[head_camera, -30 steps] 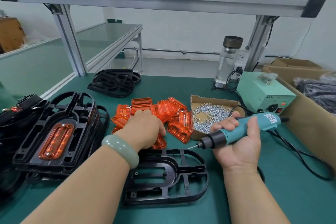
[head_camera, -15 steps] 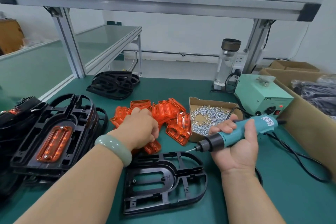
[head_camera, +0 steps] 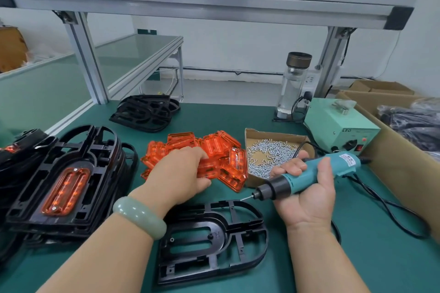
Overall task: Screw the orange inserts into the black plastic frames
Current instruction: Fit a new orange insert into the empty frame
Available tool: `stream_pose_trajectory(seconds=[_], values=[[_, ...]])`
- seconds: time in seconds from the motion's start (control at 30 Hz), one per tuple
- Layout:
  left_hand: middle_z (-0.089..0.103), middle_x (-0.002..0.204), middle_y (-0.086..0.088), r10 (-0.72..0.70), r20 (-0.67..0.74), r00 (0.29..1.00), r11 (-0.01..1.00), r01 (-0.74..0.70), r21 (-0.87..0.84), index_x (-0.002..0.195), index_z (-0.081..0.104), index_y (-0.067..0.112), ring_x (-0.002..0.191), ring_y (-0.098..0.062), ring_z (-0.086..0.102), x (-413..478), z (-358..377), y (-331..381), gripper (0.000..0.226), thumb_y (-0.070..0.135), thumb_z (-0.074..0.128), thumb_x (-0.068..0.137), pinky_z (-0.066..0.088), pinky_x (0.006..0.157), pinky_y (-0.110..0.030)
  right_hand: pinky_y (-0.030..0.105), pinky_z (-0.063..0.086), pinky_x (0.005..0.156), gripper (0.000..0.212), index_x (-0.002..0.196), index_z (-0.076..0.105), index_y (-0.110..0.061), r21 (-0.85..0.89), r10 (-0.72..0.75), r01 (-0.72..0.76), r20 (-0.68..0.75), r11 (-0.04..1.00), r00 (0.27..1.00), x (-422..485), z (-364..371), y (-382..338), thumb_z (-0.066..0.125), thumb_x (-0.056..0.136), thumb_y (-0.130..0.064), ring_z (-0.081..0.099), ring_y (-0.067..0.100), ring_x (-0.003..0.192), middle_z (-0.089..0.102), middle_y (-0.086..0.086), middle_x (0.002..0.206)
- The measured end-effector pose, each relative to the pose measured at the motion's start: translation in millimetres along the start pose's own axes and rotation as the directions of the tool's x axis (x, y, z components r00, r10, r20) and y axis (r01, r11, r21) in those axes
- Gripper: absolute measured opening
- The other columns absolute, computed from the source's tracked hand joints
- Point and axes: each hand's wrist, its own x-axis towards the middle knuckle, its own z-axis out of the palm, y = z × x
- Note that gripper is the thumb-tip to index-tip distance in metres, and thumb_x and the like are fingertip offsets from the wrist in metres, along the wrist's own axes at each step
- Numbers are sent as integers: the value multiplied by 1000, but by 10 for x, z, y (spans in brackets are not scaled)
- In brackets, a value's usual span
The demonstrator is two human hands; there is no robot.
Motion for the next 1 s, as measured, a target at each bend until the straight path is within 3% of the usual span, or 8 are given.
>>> stream_pose_trajectory(seconds=[0.07, 0.27, 0.5, 0.6, 0.77, 0.87, 0.93, 1.0], values=[[62, 108, 6, 10, -104, 995, 992, -23, -127, 115, 57, 29, 99, -15, 58, -90, -25, 85, 43, 39, 70, 75, 46, 89, -30, 22, 44, 56, 29, 88, 54, -19, 0, -1, 1, -3, 1000, 1000, 4, 0, -3, 55, 81, -47, 45, 4, 49, 45, -10, 62], [56, 100, 14, 45, -312, 949, 964, -123, -237, 114, 59, 29, 91, -4, 53, -365, -105, 296, 43, 39, 72, 74, 41, 82, -16, 24, 43, 58, 28, 87, 54, -19, 3, 5, -5, 0, 1000, 1000, 0, -15, -3, 55, 82, -46, 45, 4, 49, 45, -10, 63], [59, 104, 23, 40, -314, 949, 923, -155, -351, 115, 58, 35, 95, 6, 53, -581, -129, 385, 47, 43, 71, 71, 38, 83, -4, 21, 46, 57, 28, 88, 53, -20, 13, 18, -18, 6, 1000, 1000, -13, -23, -13, 55, 82, -47, 46, 4, 49, 45, -11, 63], [56, 94, 31, 19, -285, 958, 897, -142, -419, 110, 54, 39, 95, 12, 50, -633, -104, 405, 45, 46, 70, 69, 34, 79, 4, 20, 46, 57, 28, 88, 53, -20, 16, 18, -18, 3, 1000, 1000, -10, -25, -10, 54, 83, -47, 46, 4, 49, 45, -10, 63], [58, 94, 33, -39, -238, 971, 858, -89, -505, 95, 54, 43, 93, 13, 51, -677, -43, 407, 39, 61, 62, 61, 38, 75, -3, 20, 45, 57, 28, 88, 53, -19, 21, 20, -21, 4, 1000, 1000, -9, -28, -12, 55, 81, -46, 46, 4, 48, 45, -10, 63], [64, 88, 28, -115, -204, 972, 748, -50, -662, 106, 53, 49, 84, 7, 58, -662, -63, 388, 43, 51, 67, 65, 42, 79, -12, 20, 46, 57, 28, 88, 53, -19, 24, 19, -19, 3, 1000, 1000, -14, -22, -12, 55, 82, -46, 46, 4, 48, 45, -10, 63], [66, 74, 21, -137, -131, 982, 640, -13, -768, 111, 53, 53, 65, 5, 58, -649, -78, 367, 46, 40, 71, 70, 43, 69, -8, 20, 47, 57, 28, 87, 53, -19, 22, 16, -16, 0, 1000, 1000, -17, -22, -14, 55, 83, -46, 46, 4, 48, 45, -10, 63], [63, 66, 17, -214, -71, 974, 508, 49, -860, 98, 62, 46, 57, 2, 54, -627, -83, 348, 33, 33, 74, 70, 44, 58, -11, 21, 47, 56, 28, 87, 53, -19, 21, 14, -14, 0, 1000, 1000, -18, -20, -15, 55, 82, -46, 46, 4, 48, 45, -10, 63]])
